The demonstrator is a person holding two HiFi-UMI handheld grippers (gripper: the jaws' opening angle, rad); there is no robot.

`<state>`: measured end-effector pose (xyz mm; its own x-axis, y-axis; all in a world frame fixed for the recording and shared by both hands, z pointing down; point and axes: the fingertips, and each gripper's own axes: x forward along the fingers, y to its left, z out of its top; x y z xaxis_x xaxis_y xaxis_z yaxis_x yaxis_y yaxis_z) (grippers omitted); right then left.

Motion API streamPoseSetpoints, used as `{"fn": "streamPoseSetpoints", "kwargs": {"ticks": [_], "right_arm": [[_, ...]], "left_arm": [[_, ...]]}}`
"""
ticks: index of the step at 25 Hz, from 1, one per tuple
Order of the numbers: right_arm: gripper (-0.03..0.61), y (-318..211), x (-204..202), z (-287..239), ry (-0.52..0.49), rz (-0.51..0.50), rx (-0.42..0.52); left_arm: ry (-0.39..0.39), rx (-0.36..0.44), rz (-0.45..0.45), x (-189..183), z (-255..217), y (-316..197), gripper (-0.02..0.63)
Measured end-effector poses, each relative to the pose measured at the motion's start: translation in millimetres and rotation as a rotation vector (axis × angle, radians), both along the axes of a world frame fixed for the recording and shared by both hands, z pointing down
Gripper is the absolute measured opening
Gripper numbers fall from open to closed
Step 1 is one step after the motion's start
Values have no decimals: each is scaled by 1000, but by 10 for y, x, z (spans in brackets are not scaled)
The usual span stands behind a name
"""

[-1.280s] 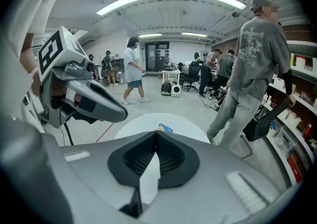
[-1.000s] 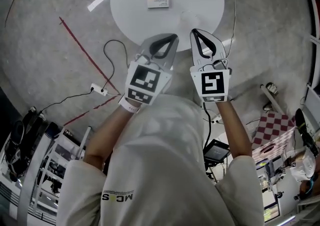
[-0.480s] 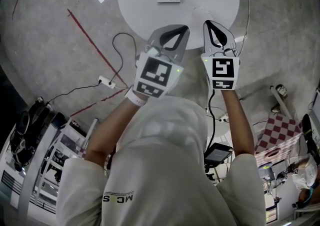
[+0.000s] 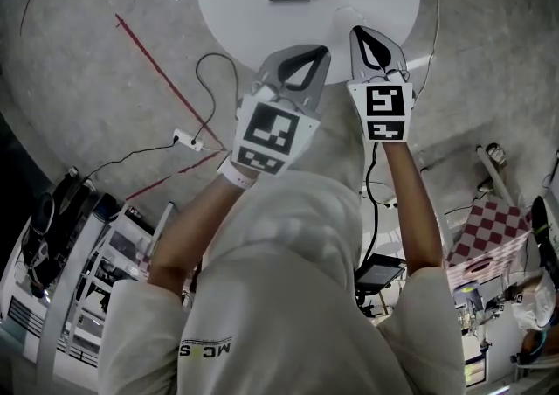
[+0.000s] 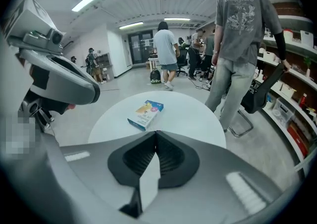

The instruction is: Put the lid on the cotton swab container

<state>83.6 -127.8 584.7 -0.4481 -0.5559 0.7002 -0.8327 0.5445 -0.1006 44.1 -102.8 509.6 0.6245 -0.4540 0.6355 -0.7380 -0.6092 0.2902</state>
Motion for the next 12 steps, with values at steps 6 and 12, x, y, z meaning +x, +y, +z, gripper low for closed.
{"fn": "streamPoseSetpoints", "kwargs": {"ticks": [6, 12], "right_arm": [[0, -8, 67, 80, -7, 17, -10], [0, -26, 132, 164, 0, 25, -16]], "left_arm": [[-6, -13, -7, 19, 47, 42, 0], [-9, -22, -15, 40, 83, 47, 0]]}}
